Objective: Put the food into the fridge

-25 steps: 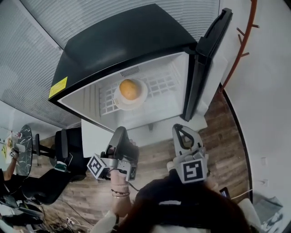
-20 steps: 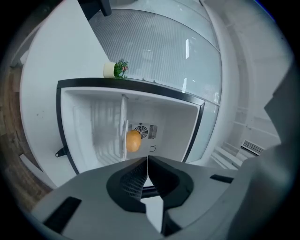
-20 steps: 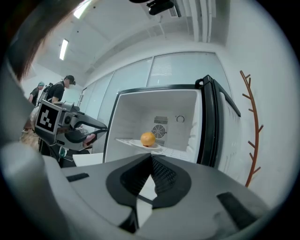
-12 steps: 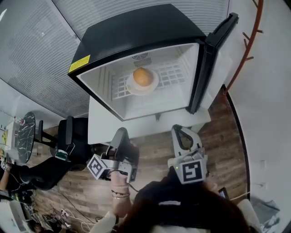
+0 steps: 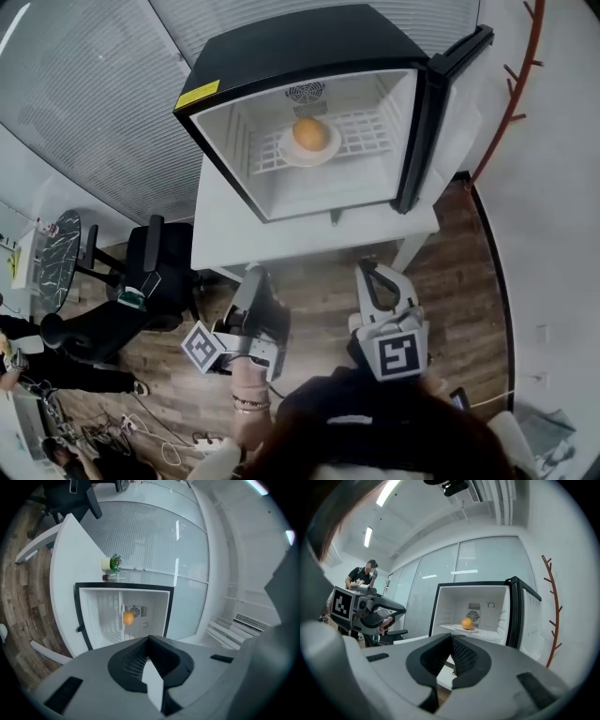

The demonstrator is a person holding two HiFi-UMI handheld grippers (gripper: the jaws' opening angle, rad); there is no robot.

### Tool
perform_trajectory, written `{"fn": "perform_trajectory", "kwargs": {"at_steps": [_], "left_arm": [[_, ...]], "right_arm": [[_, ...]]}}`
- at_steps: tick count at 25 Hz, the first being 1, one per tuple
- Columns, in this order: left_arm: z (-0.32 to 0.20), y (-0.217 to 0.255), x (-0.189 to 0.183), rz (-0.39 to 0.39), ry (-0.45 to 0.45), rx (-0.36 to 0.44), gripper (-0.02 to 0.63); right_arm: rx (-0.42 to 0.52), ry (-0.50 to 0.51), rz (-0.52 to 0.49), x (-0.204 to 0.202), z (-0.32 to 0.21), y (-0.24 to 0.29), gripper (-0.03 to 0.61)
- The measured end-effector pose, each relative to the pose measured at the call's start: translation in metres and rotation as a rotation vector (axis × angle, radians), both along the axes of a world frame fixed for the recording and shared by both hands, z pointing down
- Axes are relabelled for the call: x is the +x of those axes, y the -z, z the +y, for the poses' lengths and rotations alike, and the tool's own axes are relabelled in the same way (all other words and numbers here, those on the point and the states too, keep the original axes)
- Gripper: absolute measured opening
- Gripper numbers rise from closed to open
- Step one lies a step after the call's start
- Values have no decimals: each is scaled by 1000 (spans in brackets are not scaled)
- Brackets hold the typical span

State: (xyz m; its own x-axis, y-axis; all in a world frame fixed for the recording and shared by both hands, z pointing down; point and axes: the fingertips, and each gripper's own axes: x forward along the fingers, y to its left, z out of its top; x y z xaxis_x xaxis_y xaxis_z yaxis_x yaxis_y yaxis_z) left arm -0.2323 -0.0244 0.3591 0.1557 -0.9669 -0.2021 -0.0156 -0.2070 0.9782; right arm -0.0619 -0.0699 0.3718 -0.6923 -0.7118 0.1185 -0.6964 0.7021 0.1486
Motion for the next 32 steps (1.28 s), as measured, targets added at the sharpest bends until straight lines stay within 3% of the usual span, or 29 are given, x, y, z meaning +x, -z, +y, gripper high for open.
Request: {"fn": "perform_trajectory", "kwargs": {"at_steps": [21,32], "left_arm": [[108,17,31,-69,3,66,0],[150,6,53,-129,24,29,0]], "right_arm": [[6,-15,-24,26,96,11,0],[-7,2,-13,44,136,6,0]]}}
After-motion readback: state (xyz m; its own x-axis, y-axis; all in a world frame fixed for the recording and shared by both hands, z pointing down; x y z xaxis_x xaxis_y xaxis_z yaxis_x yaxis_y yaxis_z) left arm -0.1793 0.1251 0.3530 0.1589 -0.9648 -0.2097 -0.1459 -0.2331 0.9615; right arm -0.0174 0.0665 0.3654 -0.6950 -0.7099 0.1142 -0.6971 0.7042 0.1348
